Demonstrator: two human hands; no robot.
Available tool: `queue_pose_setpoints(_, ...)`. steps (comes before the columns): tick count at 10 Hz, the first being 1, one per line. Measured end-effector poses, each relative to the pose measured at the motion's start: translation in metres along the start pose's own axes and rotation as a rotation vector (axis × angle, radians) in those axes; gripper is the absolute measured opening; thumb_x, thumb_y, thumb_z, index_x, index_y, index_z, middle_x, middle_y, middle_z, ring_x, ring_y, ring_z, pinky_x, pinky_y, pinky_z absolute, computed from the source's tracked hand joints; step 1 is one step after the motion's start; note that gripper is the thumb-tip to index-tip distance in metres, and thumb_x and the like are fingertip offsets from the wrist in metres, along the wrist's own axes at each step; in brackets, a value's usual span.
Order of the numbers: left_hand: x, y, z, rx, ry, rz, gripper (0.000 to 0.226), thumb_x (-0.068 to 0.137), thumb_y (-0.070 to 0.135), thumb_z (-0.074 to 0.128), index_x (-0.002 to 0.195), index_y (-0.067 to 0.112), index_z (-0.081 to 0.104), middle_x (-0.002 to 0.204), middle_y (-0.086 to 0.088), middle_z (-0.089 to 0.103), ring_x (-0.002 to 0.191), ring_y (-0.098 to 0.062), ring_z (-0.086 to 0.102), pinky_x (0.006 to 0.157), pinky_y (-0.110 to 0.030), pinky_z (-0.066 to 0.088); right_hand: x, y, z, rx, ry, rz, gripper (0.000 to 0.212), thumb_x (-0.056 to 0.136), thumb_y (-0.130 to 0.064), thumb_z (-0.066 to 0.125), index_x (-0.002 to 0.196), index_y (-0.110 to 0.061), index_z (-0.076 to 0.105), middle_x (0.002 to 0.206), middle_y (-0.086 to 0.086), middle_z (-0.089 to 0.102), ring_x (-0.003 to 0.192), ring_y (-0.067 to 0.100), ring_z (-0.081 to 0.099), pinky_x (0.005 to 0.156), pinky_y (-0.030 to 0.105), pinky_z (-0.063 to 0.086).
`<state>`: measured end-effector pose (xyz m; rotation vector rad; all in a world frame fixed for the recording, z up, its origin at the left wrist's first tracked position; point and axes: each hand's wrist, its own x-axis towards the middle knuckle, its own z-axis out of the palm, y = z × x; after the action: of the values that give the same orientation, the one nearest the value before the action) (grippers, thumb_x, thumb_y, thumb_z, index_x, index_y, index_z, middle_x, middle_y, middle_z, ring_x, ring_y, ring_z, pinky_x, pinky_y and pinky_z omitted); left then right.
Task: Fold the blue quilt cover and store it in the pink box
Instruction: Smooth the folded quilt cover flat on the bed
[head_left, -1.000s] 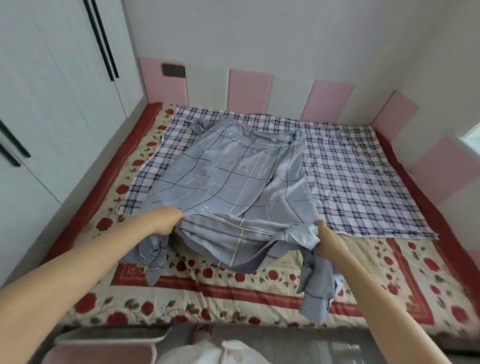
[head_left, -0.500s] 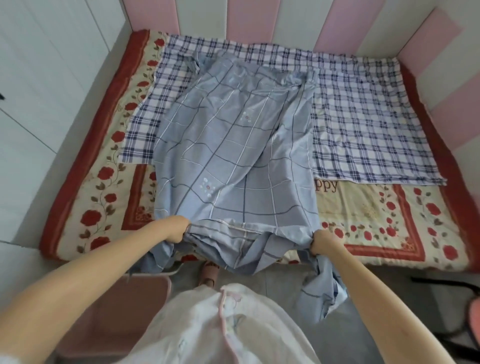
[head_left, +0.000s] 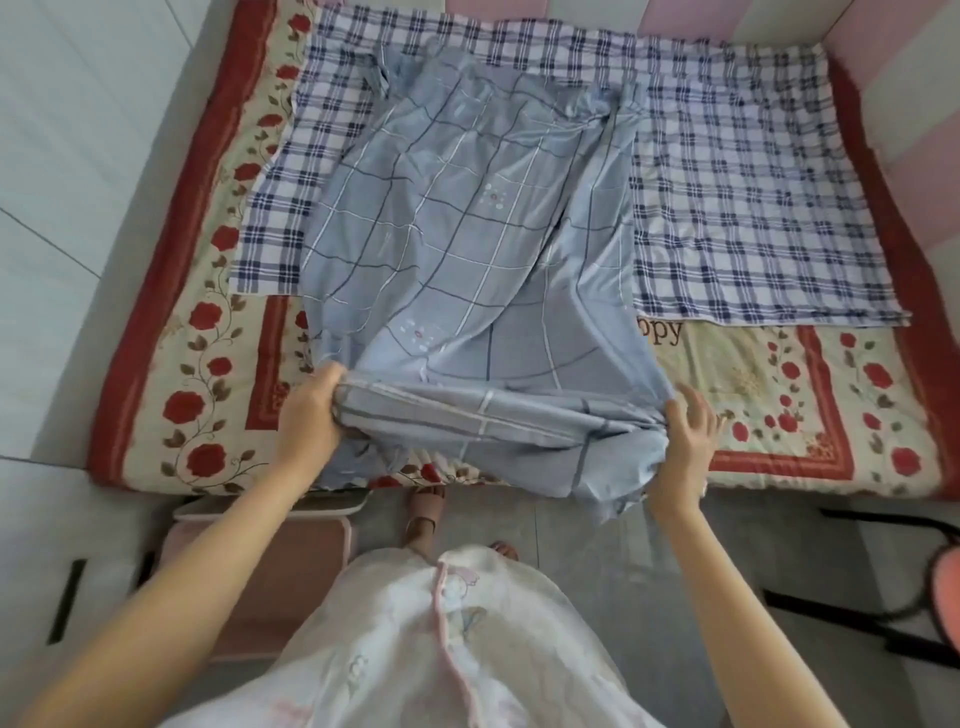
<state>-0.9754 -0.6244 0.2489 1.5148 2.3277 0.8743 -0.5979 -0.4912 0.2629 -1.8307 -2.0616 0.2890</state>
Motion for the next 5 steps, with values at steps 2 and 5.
queue_pose_setpoints(2,0.007,0.007,0.016,0.244,-0.739,-0.264,0.038,0.085,0.008,0.059,0.123,0.011,0.057,0.093,-0.015,0.066,0.082,-0.031,0.061,0.063,-0.031,0.043,0.039,-0.01,0.01,-0.242,-0.848,0.136,0.043,0.093,-0.012,0.052,0.134,-0.004,0.045,0.122,0.015,0.056,0.104,0.027,0.056,0.085,0.029,0.046)
queue_pose_setpoints(5,0.0,-0.009,0.007,0.11,-0.391,-0.12,0.041,0.073,0.007,0.074,0.112,0.006,0.061,0.099,-0.018,0.065,0.086,-0.036,0.063,0.065,-0.033,0.045,0.039,0.006,0.008,-0.185,-0.605,0.037,0.059,0.077,-0.01,0.066,0.129,-0.013,0.039,0.103,0.017,0.062,0.092,0.036,0.062,0.074,0.045,0.051)
